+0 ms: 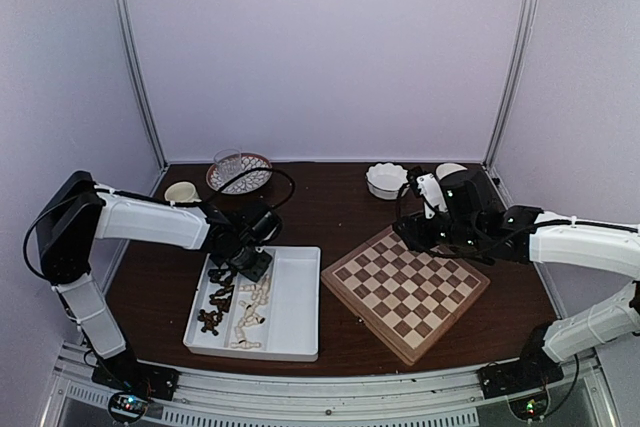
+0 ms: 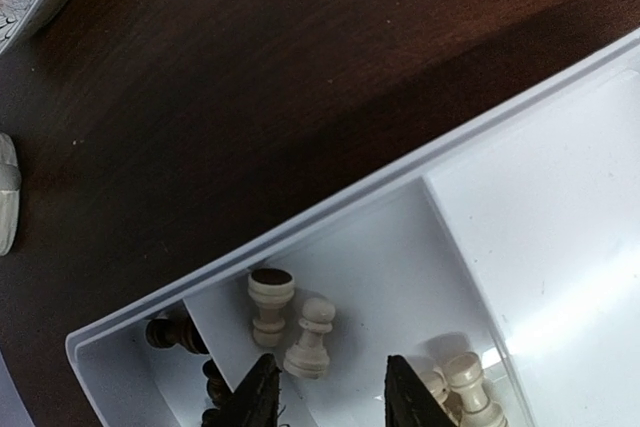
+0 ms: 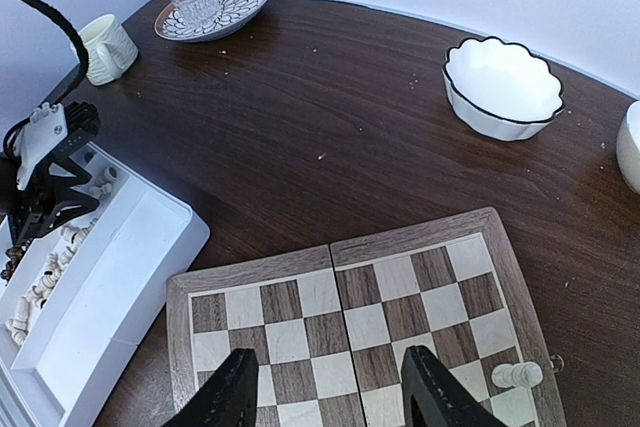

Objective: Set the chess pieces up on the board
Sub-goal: Pick up the pawn from the storage box, then pass from the left arm to the right

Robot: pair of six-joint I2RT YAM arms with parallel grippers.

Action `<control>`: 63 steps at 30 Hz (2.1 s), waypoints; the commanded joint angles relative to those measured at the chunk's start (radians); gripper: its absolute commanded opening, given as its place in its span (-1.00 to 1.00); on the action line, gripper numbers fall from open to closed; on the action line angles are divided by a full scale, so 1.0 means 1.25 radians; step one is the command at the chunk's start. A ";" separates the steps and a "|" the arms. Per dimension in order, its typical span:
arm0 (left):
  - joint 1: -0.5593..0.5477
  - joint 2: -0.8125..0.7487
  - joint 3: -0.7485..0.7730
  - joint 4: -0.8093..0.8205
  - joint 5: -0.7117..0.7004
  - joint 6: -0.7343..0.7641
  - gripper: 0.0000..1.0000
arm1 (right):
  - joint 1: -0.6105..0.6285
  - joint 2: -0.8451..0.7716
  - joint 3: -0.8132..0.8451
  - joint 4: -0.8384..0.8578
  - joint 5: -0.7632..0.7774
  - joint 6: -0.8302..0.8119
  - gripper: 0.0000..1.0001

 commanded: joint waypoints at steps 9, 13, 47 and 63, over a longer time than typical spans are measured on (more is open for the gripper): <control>0.028 0.036 0.037 -0.027 0.052 0.008 -0.34 | 0.004 -0.014 -0.007 0.013 0.002 -0.008 0.04; 0.040 0.046 0.043 -0.038 0.072 0.005 -0.38 | 0.004 -0.012 -0.007 0.014 0.001 -0.008 0.04; -0.066 -0.195 -0.104 0.185 0.120 0.092 -0.69 | 0.024 0.022 0.058 0.046 -0.202 0.058 0.05; -0.131 -0.253 -0.246 0.567 0.317 0.220 -0.68 | 0.042 0.288 0.177 0.197 -0.419 0.141 0.05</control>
